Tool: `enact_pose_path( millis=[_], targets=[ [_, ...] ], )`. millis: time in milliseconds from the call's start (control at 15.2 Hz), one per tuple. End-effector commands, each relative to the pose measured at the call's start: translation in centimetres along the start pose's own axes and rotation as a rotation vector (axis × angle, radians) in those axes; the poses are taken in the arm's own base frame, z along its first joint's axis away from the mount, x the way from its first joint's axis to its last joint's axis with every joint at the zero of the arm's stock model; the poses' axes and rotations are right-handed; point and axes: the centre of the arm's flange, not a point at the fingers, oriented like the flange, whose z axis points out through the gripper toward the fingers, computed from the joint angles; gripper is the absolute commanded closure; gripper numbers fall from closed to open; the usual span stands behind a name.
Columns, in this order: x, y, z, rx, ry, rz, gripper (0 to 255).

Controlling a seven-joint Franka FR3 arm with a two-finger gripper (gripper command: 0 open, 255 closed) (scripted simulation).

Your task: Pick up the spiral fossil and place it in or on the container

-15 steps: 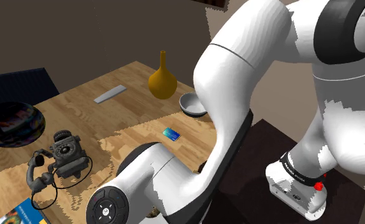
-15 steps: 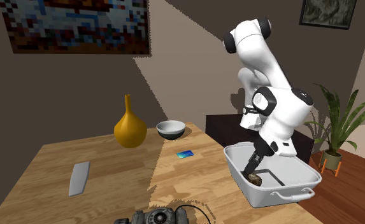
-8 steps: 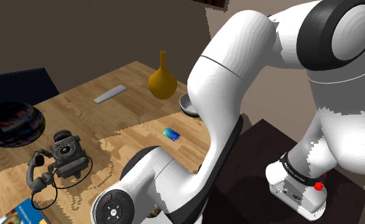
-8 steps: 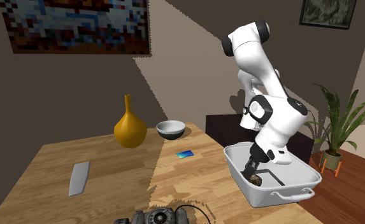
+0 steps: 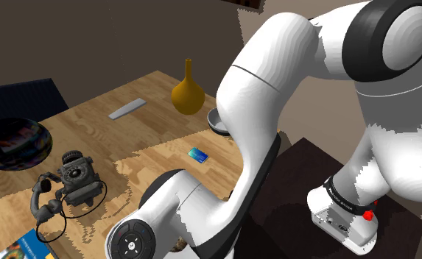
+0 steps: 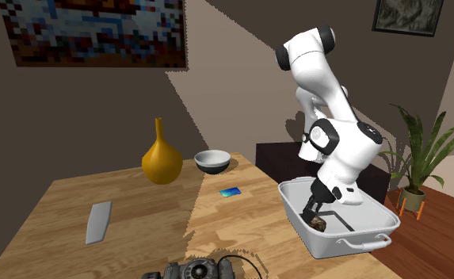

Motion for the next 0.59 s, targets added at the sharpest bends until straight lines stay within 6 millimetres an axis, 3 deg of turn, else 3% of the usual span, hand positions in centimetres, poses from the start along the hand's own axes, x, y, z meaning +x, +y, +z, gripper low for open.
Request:
enact_pose_path(
  millis=[0,528],
  targets=[
    [-0.15,-0.03,0.21,0.004,-0.001,0.001,255],
    [-0.10,0.03,0.25,0.004,-0.001,0.001,255]
  ],
)
